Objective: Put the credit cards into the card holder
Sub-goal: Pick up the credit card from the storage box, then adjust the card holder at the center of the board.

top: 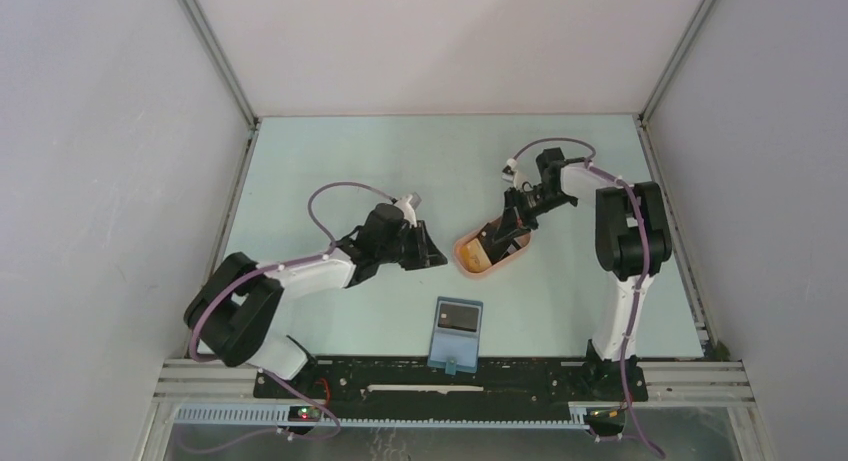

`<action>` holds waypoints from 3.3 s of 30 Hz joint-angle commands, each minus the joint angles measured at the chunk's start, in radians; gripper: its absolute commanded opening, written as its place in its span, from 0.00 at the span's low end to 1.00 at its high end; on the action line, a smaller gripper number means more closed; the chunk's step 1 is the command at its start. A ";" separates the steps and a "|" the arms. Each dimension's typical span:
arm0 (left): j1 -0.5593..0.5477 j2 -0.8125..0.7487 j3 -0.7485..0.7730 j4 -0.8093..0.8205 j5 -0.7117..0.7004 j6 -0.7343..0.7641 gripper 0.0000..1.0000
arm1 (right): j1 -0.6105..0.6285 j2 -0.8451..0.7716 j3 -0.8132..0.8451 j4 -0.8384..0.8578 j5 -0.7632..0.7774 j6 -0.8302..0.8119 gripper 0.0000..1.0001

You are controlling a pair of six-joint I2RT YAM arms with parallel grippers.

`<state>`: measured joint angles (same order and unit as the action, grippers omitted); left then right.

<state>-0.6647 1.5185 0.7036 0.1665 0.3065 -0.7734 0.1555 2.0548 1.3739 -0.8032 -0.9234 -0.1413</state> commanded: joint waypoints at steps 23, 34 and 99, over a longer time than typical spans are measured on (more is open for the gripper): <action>-0.604 -0.378 -0.215 -0.093 -0.235 0.359 0.67 | 0.008 -0.539 -0.044 -0.116 -0.120 -0.424 0.00; -0.628 -0.196 -0.125 -0.160 -0.151 0.422 0.67 | 0.030 -0.532 -0.045 -0.122 -0.121 -0.432 0.00; -0.138 -0.893 -0.411 -0.191 -0.280 0.100 0.33 | 0.297 -0.535 -0.587 0.426 0.140 0.186 0.00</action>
<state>-0.8082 0.6510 0.3225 -0.0807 0.0013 -0.6468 0.4393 1.5345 0.7490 -0.3202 -0.8139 0.0879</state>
